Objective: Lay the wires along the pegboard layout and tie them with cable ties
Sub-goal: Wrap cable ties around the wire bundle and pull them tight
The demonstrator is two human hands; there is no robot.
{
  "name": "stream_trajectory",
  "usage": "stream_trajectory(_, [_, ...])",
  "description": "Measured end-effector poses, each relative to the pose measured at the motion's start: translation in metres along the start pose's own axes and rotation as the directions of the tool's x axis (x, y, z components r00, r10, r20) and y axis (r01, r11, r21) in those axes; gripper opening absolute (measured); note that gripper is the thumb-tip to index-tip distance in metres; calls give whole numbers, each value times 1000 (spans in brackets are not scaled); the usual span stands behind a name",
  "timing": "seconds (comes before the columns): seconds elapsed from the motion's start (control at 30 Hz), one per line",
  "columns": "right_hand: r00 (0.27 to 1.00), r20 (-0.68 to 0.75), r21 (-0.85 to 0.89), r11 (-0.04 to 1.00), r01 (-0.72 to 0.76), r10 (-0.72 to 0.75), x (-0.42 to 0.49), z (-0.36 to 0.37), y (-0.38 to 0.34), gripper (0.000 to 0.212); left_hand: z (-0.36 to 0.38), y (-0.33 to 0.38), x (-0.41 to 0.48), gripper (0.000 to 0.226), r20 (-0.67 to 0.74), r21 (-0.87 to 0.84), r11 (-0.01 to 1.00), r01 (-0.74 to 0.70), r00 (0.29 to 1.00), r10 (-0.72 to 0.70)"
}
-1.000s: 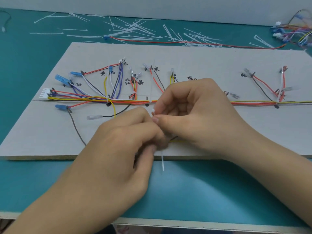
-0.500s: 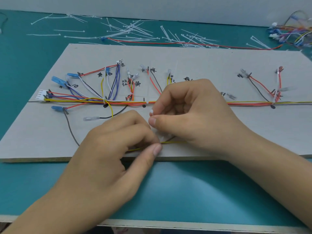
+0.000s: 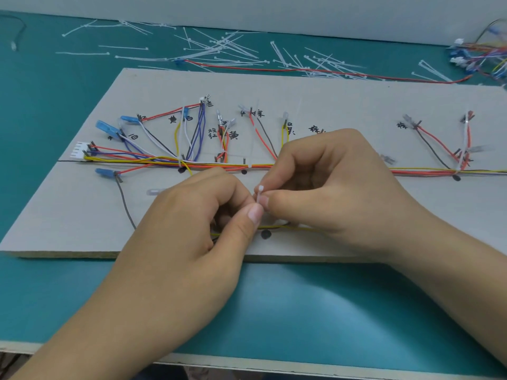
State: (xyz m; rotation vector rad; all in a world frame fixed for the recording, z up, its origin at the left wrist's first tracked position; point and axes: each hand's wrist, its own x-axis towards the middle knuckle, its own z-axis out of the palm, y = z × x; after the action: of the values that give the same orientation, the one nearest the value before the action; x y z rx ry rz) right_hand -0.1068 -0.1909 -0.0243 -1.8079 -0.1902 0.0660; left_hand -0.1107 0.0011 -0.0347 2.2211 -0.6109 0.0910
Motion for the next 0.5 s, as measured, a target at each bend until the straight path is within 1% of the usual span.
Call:
stream_trajectory(0.1, [1000,-16,-45,999,7,-7,1,1,1,12,0,0,0,18,8,-13,1000,-1,1000,1])
stream_trajectory(0.17, [1000,-28,-46,999,9,-10,1,1,1,12,0,-1,1,18,15,-22,1000,10,1000,-10])
stream_trajectory(0.33, [1000,-21,-90,996,20,-22,1,2,1,12,-1,1,1,19,16,-34,999,19,1000,-19])
stream_trajectory(0.5, [998,-23,-124,991,50,-53,-1,2,0,7,0,3,1,19,28,-53,998,39,999,-38])
